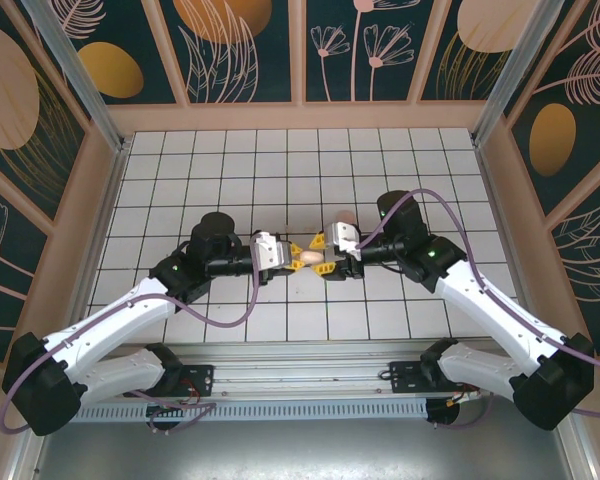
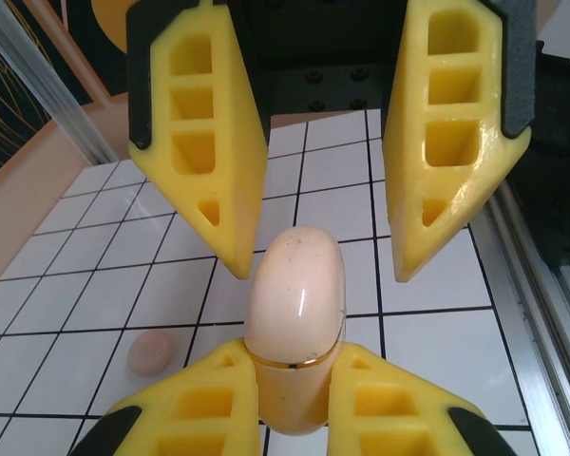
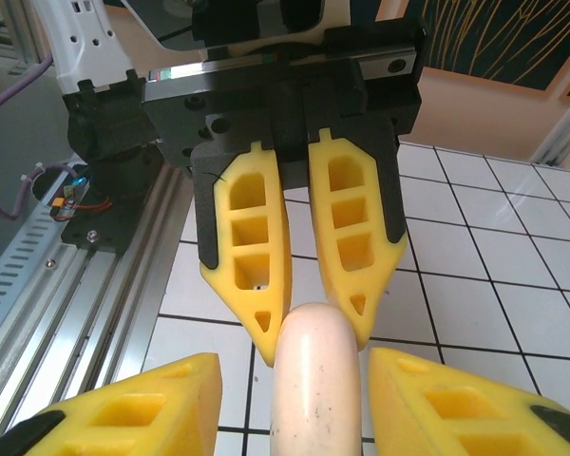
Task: Insert the wireless bluetooth earbuds into the charging case
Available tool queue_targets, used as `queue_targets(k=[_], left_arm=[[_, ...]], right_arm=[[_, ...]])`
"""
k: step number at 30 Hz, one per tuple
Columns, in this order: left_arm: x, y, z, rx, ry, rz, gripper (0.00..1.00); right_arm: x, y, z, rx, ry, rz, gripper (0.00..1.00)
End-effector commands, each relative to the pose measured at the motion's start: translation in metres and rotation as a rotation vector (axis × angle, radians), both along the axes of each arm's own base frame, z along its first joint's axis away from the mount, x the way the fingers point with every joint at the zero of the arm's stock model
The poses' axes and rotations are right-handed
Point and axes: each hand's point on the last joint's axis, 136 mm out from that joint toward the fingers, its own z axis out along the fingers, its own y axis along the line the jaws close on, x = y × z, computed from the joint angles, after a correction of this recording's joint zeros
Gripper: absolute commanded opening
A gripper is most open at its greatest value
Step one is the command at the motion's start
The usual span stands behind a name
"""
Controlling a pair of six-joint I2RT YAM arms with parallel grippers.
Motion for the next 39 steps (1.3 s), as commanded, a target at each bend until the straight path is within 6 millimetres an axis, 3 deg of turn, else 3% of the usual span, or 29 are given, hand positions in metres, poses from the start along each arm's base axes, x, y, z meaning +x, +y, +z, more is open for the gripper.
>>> queue_targets(k=[1,6,13,16,20,27,39], left_arm=[[-0.008,-0.003,0.018,-0.060,-0.022,-0.042,0.11],[-0.011,-0.003,0.020,-0.072,-0.026,-0.054,0.11],[-0.013,-0.002,0.026,-0.086,-0.028,-0.061,0.12],[-0.012,-0.001,0.024,-0.077,-0.029,-0.050,0.23],[-0.011,0.001,0.017,-0.051,-0.041,-0.042,0.40],[-0.010,0.005,0.004,0.006,-0.049,-0.037,0.51],[-0.014,0.008,-0.005,0.019,-0.065,-0.045,0.52]], right_arm=[[-0.004,0.002,-0.001,0.005,0.011,0.016,0.44],[-0.003,0.001,-0.002,-0.002,0.007,0.011,0.40],[-0.003,0.001,0.001,-0.001,-0.013,0.016,0.22],[-0.005,0.000,0.004,0.001,-0.028,0.027,0.13],[-0.009,-0.001,0.002,-0.004,-0.051,0.053,0.11],[-0.012,0.001,0.003,-0.015,-0.041,0.108,0.10],[-0.014,0.007,0.015,0.024,-0.048,0.167,0.09]])
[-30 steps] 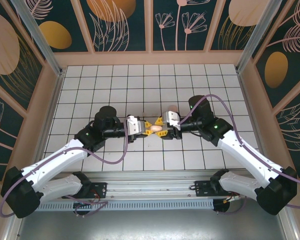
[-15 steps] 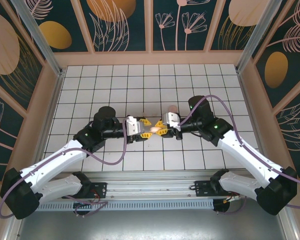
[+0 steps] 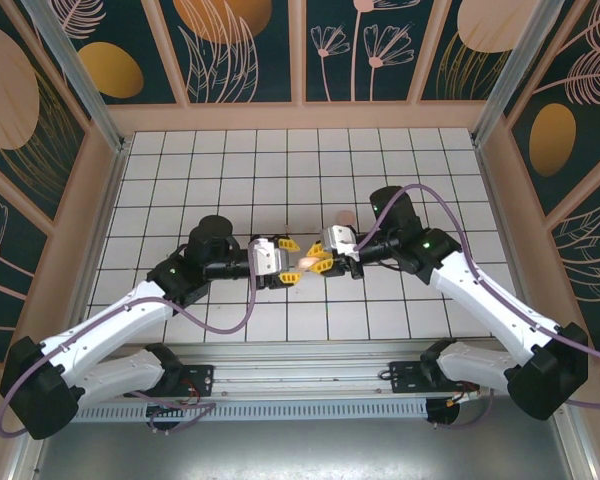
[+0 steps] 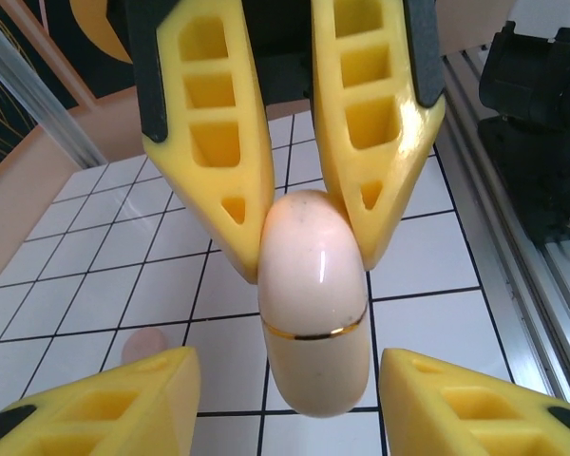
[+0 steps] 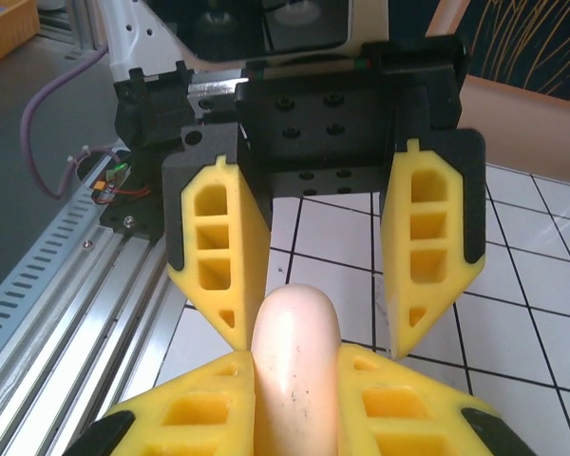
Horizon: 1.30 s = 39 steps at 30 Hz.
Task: Insert the wireless bluetooth earbuds into the charging case
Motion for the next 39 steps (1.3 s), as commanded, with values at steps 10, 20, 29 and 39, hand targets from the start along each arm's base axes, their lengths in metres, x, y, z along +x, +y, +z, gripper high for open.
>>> queue_targets(k=[10,20,29,39], left_arm=[[-0.012,0.001,0.009,-0.041,-0.052,-0.059,0.50],[-0.020,-0.005,0.011,-0.064,-0.029,-0.122,0.46],[-0.021,-0.007,0.015,-0.074,-0.015,-0.138,0.44],[-0.013,-0.011,0.015,-0.064,0.046,-0.106,0.41]], right_arm=[[-0.011,0.004,0.020,0.078,0.007,0.102,0.09],[-0.013,0.001,0.019,0.085,0.025,0.120,0.09],[-0.006,0.003,0.021,0.086,-0.007,0.095,0.06],[0.001,0.004,0.024,0.097,-0.059,0.036,0.06]])
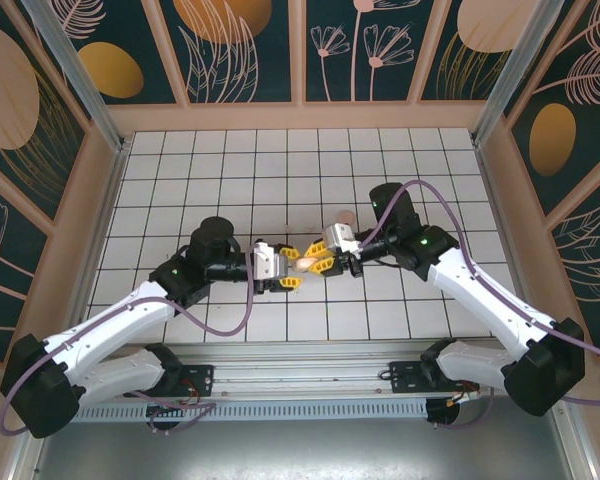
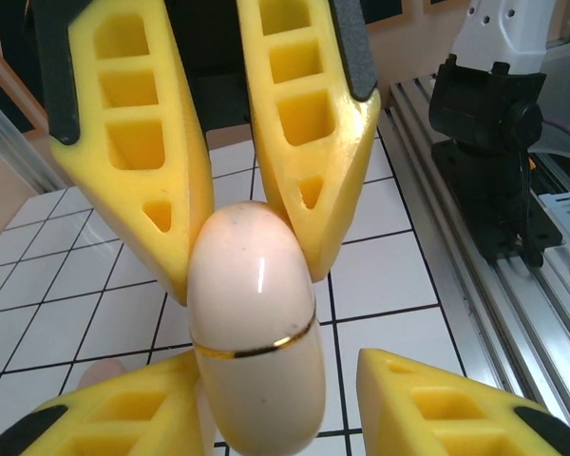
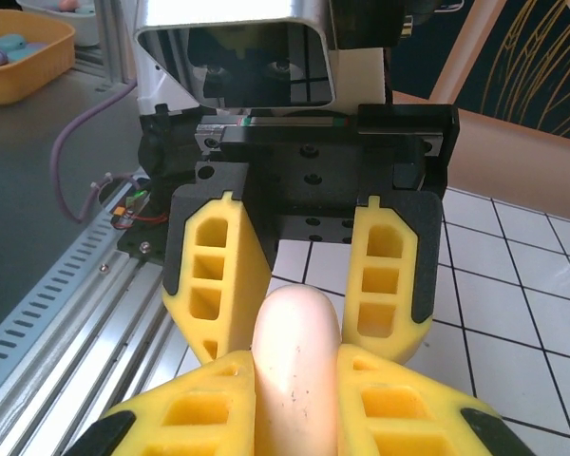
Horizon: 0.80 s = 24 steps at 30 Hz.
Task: Insert the wireless bluetooth earbuds into the charging case
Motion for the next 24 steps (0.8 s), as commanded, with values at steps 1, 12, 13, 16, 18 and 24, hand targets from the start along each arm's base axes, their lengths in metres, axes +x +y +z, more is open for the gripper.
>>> queue_targets(k=[1,12,13,16,18,24], left_arm=[[-0.001,-0.004,0.015,-0.037,0.006,-0.016,0.43],[0.002,-0.006,0.023,-0.062,0.017,0.000,0.38],[0.002,-0.005,0.025,-0.065,0.014,0.002,0.38],[0.002,-0.005,0.027,-0.070,0.010,0.007,0.33],[0.002,-0.005,0.029,-0.073,0.007,0.006,0.33],[0.002,-0.002,0.028,-0.070,-0.001,0.019,0.34]], right_arm=[[0.003,0.001,0.013,0.035,-0.065,-0.025,0.06],[0.003,0.002,0.010,0.027,-0.066,-0.038,0.06],[0.003,0.002,0.009,0.025,-0.066,-0.038,0.06],[0.004,0.002,0.008,0.021,-0.067,-0.045,0.06],[0.005,0.002,0.008,0.018,-0.071,-0.052,0.06],[0.005,0.000,0.005,0.013,-0.067,-0.065,0.06]])
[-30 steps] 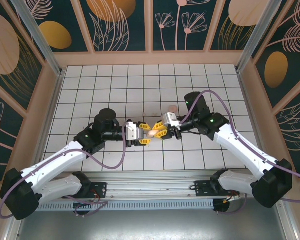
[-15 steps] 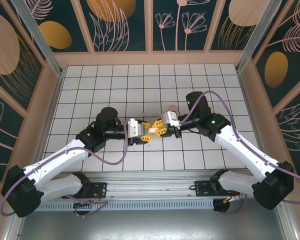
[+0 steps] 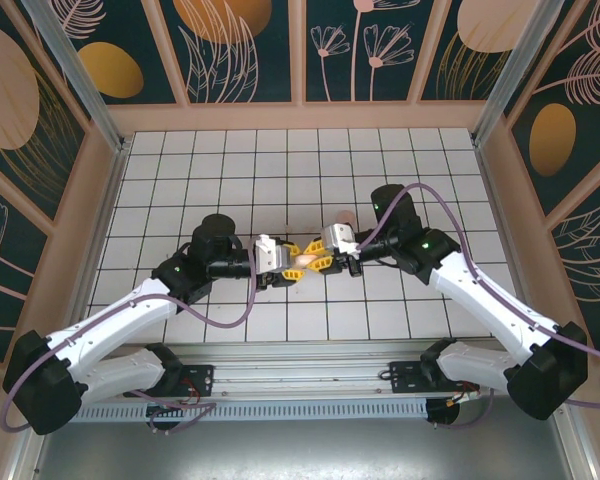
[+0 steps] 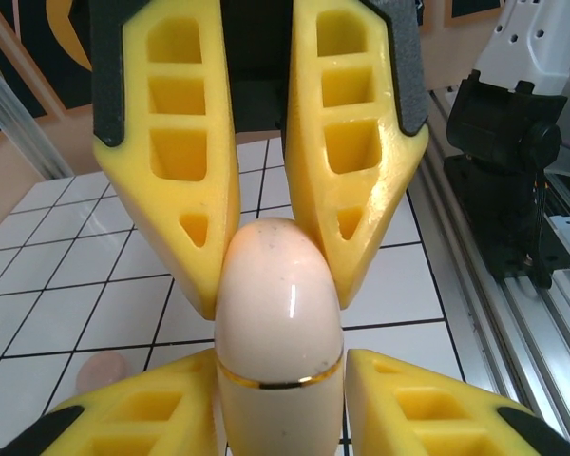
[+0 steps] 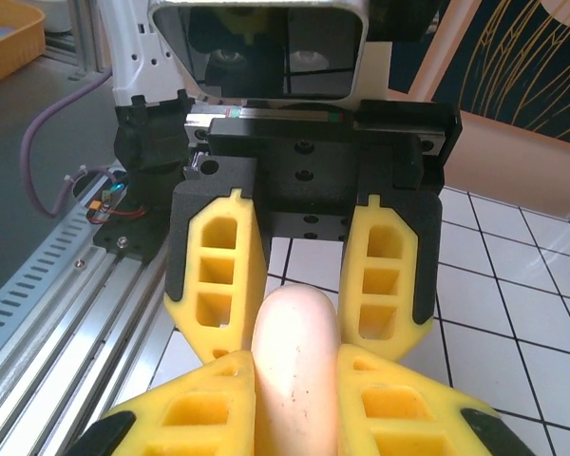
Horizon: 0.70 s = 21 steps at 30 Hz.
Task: Insert the wireless bluetooth earbuds into the charging case
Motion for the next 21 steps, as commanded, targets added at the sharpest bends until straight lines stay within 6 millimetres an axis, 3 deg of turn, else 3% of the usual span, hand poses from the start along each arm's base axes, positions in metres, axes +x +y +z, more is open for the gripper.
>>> queue_targets(k=[1,7,16,21], left_arm=[[-0.0050,-0.0001,0.0234,-0.055,-0.048,-0.020,0.33],[-0.0060,0.0011,0.0257,-0.059,-0.053,-0.019,0.37],[-0.0043,0.0014,0.0200,-0.035,-0.052,-0.015,0.22],[-0.0070,0.0017,0.0207,-0.036,-0.055,-0.028,0.21]], right_arm=[[0.0016,-0.0005,0.0059,0.020,-0.038,-0.024,0.06],[0.0032,-0.0019,0.0041,0.015,-0.041,-0.044,0.06],[0.0022,-0.0020,0.0095,0.031,-0.048,-0.046,0.06],[0.0112,-0.0026,0.0055,0.024,-0.056,-0.101,0.20]])
